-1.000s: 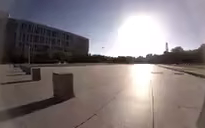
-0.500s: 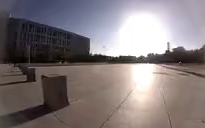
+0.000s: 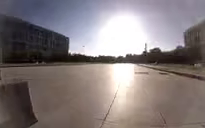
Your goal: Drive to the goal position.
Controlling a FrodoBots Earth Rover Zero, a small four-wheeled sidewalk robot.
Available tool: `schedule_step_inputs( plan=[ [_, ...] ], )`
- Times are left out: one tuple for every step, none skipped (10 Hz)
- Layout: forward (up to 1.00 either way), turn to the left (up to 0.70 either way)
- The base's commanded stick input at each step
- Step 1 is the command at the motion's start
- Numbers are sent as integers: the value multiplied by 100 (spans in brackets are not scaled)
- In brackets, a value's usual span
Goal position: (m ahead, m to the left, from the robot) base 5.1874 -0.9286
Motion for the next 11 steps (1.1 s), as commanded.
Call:
schedule_step_inputs(
  plan=[
    [70, 0],
    [70, 0],
    [70, 0],
    [70, 0],
    [70, 0],
    [70, 0],
    [70, 0],
    [70, 0],
    [70, 0],
    [70, 0],
    [70, 0]
  ],
)
